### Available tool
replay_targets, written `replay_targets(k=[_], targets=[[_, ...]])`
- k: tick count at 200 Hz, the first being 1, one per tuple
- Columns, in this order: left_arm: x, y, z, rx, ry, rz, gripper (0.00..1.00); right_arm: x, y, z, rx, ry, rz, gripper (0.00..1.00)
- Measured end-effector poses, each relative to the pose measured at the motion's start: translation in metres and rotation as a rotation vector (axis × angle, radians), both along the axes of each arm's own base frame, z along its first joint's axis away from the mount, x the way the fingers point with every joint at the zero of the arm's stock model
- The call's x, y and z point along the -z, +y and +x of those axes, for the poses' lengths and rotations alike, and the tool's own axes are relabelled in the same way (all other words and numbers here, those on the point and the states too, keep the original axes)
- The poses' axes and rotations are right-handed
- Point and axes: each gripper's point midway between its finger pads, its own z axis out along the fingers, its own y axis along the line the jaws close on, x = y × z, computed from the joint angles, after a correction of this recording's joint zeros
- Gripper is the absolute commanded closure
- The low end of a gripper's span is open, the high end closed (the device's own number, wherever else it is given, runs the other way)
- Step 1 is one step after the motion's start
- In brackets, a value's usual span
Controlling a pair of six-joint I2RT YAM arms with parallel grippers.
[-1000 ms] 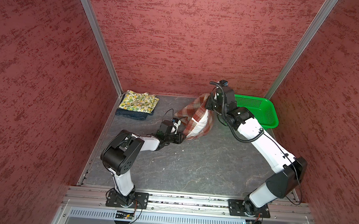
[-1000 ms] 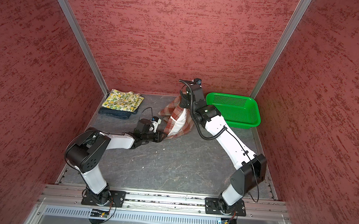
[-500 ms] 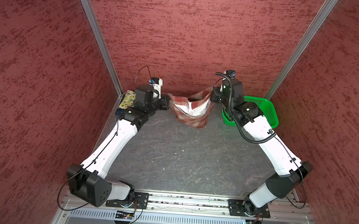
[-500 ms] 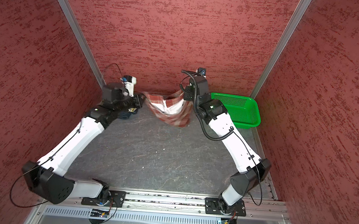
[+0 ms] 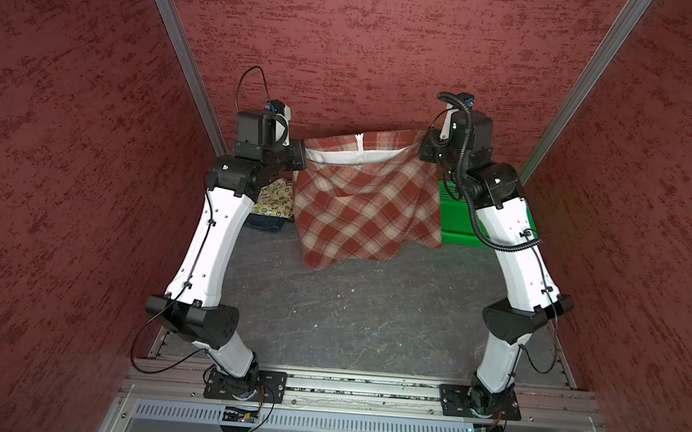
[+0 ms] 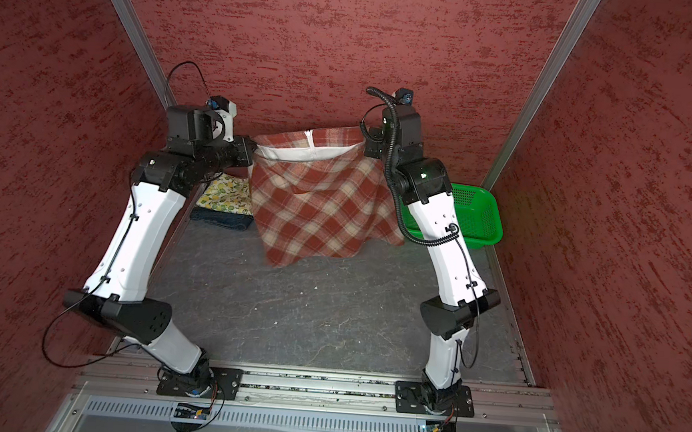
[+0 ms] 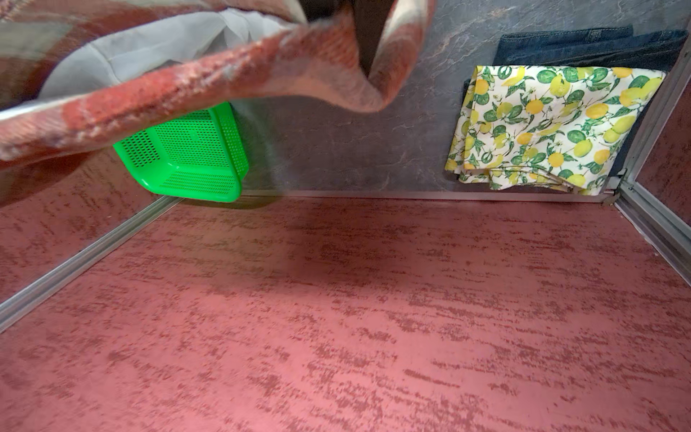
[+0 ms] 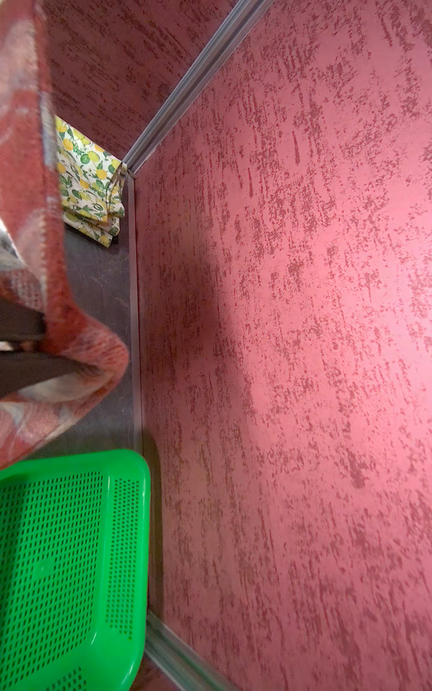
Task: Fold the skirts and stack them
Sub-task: 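Raise the plaid skirt high with both grippers to shake it open, then lay the plaid skirt flat on the table center with both grippers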
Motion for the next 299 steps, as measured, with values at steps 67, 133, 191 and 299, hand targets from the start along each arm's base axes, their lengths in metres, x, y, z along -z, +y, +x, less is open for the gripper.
replay_targets(k=[67, 133, 191, 299], targets=[[-0.026, 0.0, 0.029, 0.017, -0.031, -0.003, 1.0, 0.019, -0.004, 0.031, -0.033, 0.027, 0.015, 1.0], [0.083, -0.029, -0.104, 0.095, 0.146, 0.003, 0.94, 0.142, -0.029, -0.087, -0.097, 0.259, 0.054, 0.9], [0.292, -0.002, -0.245, -0.029, 0.516, -0.016, 0.06, 0.299, -0.071, -0.22, -0.061, 0.562, 0.111, 0.05], [0.315, -0.012, -0.236, -0.119, 0.626, 0.053, 0.05, 0.372, -0.064, -0.225, 0.012, 0.849, 0.147, 0.21]])
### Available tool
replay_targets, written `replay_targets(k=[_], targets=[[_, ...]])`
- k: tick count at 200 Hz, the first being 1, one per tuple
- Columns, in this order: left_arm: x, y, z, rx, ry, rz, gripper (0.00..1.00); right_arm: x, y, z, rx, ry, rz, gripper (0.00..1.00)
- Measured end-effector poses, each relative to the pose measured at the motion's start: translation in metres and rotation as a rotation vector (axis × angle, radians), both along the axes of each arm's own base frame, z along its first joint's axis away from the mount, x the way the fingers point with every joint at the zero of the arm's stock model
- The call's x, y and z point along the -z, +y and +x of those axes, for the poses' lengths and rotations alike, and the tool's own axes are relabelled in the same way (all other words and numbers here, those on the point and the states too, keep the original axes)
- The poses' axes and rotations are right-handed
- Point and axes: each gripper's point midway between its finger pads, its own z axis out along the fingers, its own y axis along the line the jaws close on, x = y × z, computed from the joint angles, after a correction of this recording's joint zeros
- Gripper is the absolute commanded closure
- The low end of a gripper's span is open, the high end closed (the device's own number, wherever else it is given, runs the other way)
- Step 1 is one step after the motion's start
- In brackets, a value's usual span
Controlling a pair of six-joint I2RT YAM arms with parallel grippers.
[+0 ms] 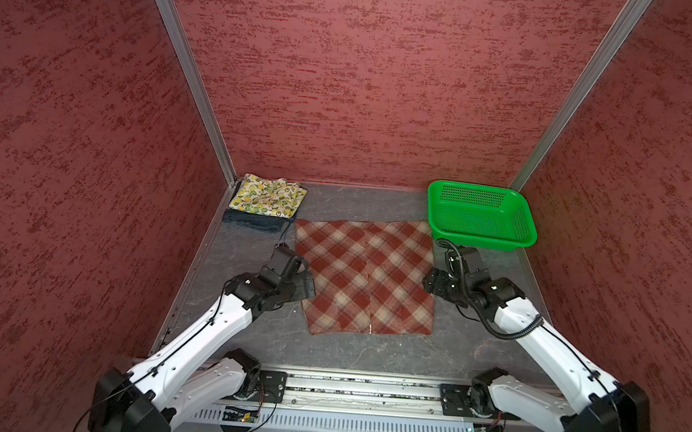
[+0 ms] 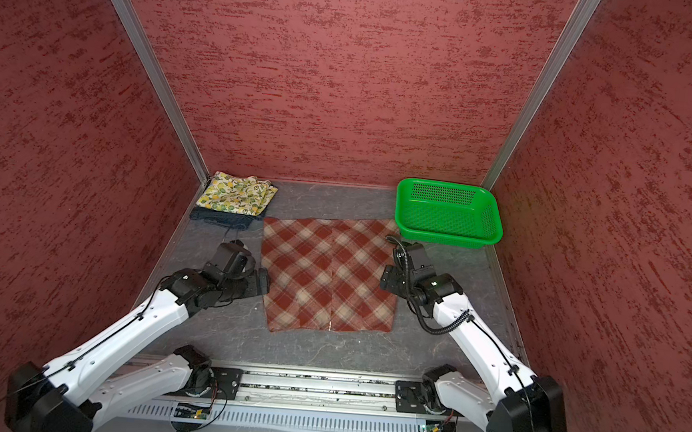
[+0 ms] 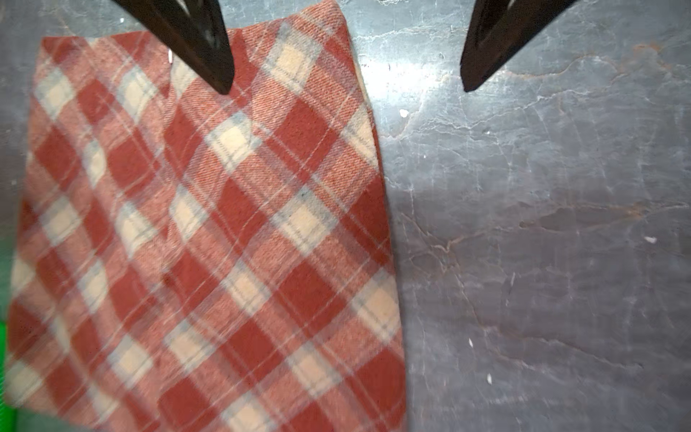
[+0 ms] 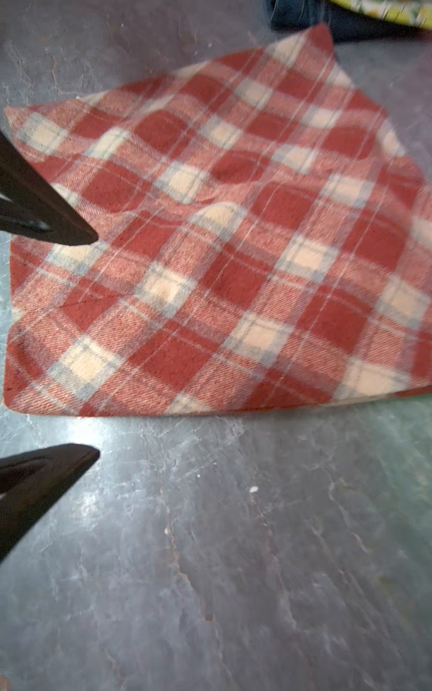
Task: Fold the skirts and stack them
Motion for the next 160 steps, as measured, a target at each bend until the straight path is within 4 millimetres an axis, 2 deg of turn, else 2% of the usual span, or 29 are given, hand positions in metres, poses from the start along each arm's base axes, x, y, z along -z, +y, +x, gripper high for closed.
replay_targets(k=[30, 56, 73, 88, 104, 118, 141, 152, 160], targets=[[0.034, -0.001, -0.012, 0.007, 0.113, 0.045, 0.05, 0.048, -0.008, -0.015, 0.036, 0.129, -0.008, 0.32], [0.056, 0.003, -0.023, -0.009, 0.182, 0.07, 0.05, 0.077, -0.017, -0.027, 0.073, 0.197, 0.009, 0.36], [0.066, 0.003, -0.028, -0.011, 0.214, 0.07, 0.05, 0.087, -0.016, -0.029, 0.076, 0.21, 0.028, 0.38], [0.074, 0.002, -0.03, -0.011, 0.236, 0.071, 0.06, 0.091, -0.014, -0.027, 0.074, 0.208, 0.043, 0.46], [0.082, 0.001, -0.03, -0.012, 0.256, 0.073, 0.06, 0.093, -0.009, -0.023, 0.062, 0.189, 0.069, 0.56], [0.089, 0.0, -0.03, -0.01, 0.269, 0.073, 0.08, 0.092, -0.005, -0.018, 0.053, 0.168, 0.092, 0.7], [0.097, -0.001, -0.031, -0.014, 0.281, 0.073, 0.25, 0.087, -0.001, -0.01, 0.033, 0.127, 0.108, 1.0], [0.098, -0.001, -0.03, -0.015, 0.278, 0.076, 0.35, 0.086, 0.0, -0.008, 0.031, 0.117, 0.11, 1.0], [0.098, -0.001, -0.028, -0.021, 0.273, 0.071, 0.47, 0.085, 0.0, -0.007, 0.033, 0.113, 0.109, 1.0]])
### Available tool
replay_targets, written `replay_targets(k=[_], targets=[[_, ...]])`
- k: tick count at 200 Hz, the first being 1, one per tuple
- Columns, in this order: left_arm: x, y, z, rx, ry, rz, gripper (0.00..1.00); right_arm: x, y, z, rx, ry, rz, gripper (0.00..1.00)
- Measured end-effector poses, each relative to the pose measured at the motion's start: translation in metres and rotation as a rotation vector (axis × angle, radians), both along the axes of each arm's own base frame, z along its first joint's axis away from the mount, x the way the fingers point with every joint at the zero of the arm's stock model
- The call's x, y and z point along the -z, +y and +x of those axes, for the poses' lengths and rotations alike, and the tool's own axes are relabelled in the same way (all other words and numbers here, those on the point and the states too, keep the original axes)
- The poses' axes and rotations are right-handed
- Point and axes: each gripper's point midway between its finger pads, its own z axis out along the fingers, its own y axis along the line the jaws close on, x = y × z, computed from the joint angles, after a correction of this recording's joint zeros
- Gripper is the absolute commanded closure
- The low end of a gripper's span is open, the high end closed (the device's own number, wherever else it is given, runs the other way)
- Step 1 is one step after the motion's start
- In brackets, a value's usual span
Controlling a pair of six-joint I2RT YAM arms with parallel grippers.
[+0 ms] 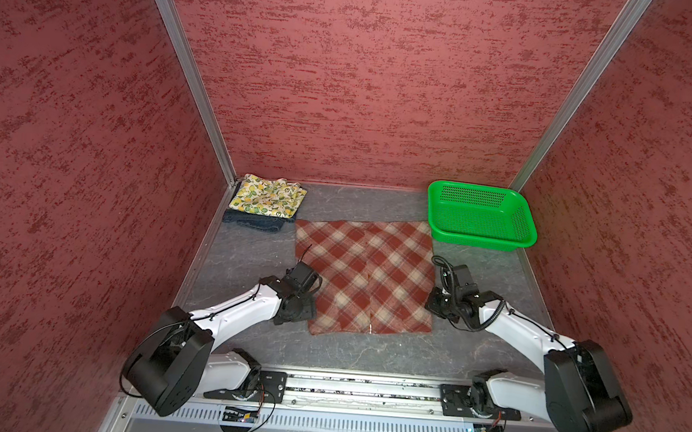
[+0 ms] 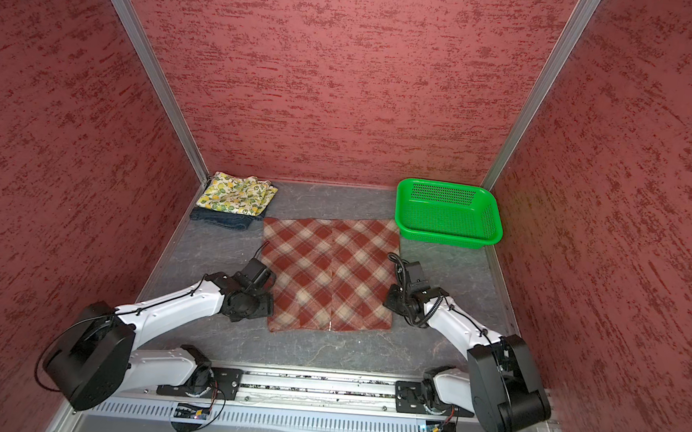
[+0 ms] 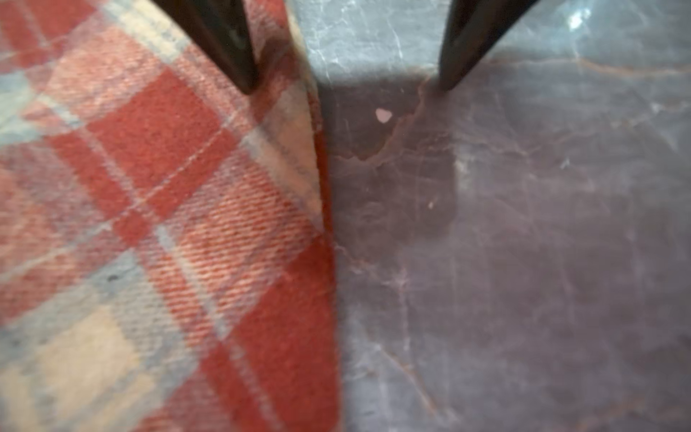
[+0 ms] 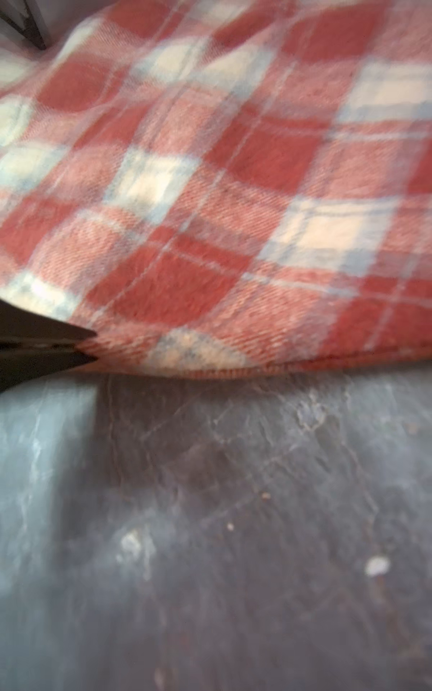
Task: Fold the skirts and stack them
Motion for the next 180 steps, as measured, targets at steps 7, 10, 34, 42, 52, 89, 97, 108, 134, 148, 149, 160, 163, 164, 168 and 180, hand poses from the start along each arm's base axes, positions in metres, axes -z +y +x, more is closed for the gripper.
replay_targets(k=[7, 10, 34, 42, 52, 89, 97, 108, 134, 148, 149, 160, 163, 164, 168, 180], targets=[[0.0, -0.001, 0.001, -0.001, -0.004, -0.003, 0.57, -0.001, 0.0, 0.001, -0.002, -0.004, -0.003, 1.0], [0.0, -0.001, 0.001, 0.011, -0.005, -0.002, 0.61, -0.002, 0.0, 0.001, -0.002, -0.005, -0.004, 1.0], [0.002, -0.003, 0.003, -0.005, -0.017, -0.02, 0.82, -0.016, 0.001, 0.009, -0.009, -0.047, -0.005, 1.0], [0.002, -0.004, 0.003, -0.001, -0.02, -0.025, 0.83, -0.025, 0.002, 0.013, -0.012, -0.066, -0.006, 1.0], [0.002, -0.006, 0.005, -0.002, -0.024, -0.032, 0.86, -0.036, 0.005, 0.02, -0.019, -0.095, -0.007, 1.0], [0.001, -0.012, 0.01, 0.002, -0.033, -0.057, 0.96, -0.075, 0.022, 0.037, -0.065, -0.182, -0.014, 1.0], [0.001, -0.013, 0.011, 0.002, -0.036, -0.062, 0.98, -0.082, 0.027, 0.038, -0.079, -0.195, -0.02, 1.0], [0.001, -0.015, 0.012, 0.003, -0.041, -0.068, 1.0, -0.089, 0.034, 0.039, -0.098, -0.208, -0.025, 1.0], [0.001, -0.018, 0.015, 0.002, -0.048, -0.084, 1.0, -0.105, 0.05, 0.042, -0.139, -0.236, -0.034, 1.0], [0.001, -0.021, 0.017, 0.0, -0.053, -0.096, 1.0, -0.111, 0.06, 0.045, -0.161, -0.248, -0.039, 1.0], [0.001, -0.021, 0.017, 0.001, -0.054, -0.097, 1.0, -0.111, 0.06, 0.045, -0.162, -0.248, -0.04, 1.0], [0.001, -0.023, 0.019, -0.001, -0.058, -0.105, 1.0, -0.115, 0.068, 0.047, -0.179, -0.254, -0.043, 1.0], [0.001, -0.023, 0.019, -0.002, -0.059, -0.107, 1.0, -0.116, 0.071, 0.048, -0.184, -0.255, -0.045, 1.0], [0.001, -0.023, 0.019, -0.001, -0.059, -0.107, 1.0, -0.116, 0.072, 0.048, -0.185, -0.255, -0.046, 1.0], [0.001, -0.024, 0.019, -0.002, -0.06, -0.11, 1.0, -0.117, 0.076, 0.049, -0.193, -0.257, -0.045, 1.0], [0.001, -0.024, 0.019, -0.006, -0.061, -0.114, 1.0, -0.12, 0.087, 0.051, -0.217, -0.257, -0.047, 1.0]])
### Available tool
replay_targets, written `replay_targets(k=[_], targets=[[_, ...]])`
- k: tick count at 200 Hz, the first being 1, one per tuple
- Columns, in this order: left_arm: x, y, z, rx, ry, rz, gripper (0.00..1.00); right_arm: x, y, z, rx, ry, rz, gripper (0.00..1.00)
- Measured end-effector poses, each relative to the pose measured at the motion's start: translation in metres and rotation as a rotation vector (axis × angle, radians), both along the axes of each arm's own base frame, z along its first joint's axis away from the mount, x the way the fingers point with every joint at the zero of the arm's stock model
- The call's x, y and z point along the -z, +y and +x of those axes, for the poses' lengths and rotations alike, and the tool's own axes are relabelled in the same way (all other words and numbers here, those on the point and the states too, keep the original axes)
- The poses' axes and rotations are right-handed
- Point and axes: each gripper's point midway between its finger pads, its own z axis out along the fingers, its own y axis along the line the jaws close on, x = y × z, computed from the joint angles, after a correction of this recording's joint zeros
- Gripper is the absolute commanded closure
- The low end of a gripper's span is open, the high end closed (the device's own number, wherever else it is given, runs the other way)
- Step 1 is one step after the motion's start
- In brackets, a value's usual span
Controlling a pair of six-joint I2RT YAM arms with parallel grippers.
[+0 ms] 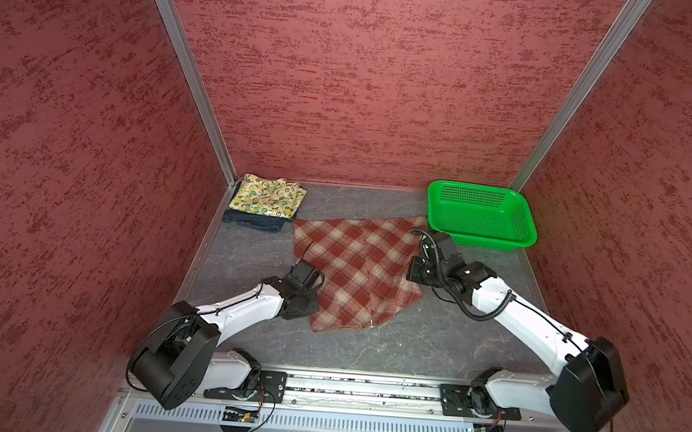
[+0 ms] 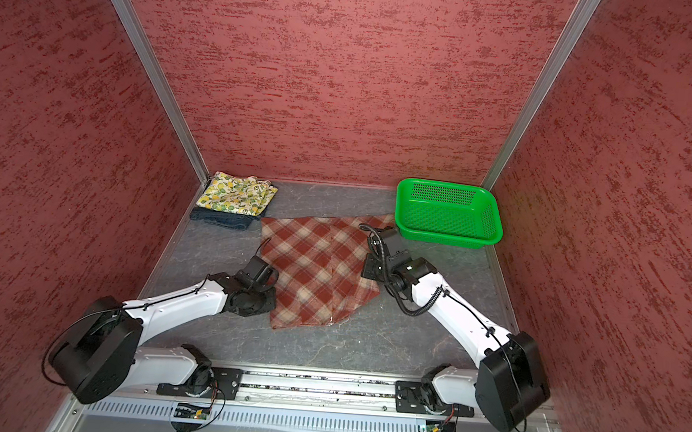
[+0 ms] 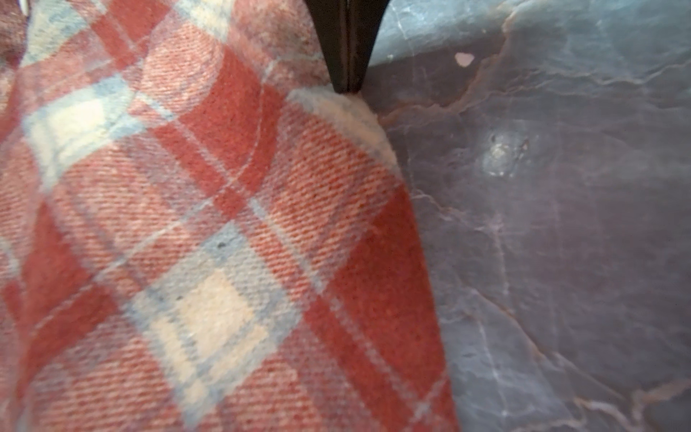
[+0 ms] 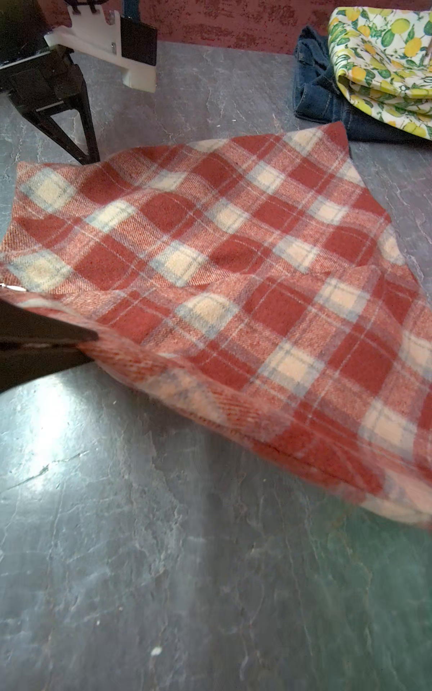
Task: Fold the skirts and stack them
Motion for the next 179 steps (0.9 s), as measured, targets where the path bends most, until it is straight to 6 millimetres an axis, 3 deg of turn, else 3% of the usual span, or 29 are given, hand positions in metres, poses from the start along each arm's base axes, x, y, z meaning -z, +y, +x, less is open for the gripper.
replay_targets(k=[51, 98, 135, 179], targets=[[-0.001, 0.002, -0.004, -0.009, -0.011, -0.011, 1.0, -0.018, 0.056, 0.006, -0.101, -0.026, -0.011, 1.0], [0.0, 0.006, -0.011, -0.024, -0.014, -0.019, 1.0, -0.029, 0.125, 0.002, -0.218, -0.051, -0.007, 1.0], [0.001, 0.007, -0.013, -0.027, -0.021, -0.025, 1.0, -0.015, 0.182, -0.019, -0.31, -0.022, -0.002, 1.0], [0.001, 0.009, -0.015, -0.035, -0.036, -0.039, 1.0, -0.004, 0.223, -0.035, -0.372, 0.008, 0.015, 1.0]])
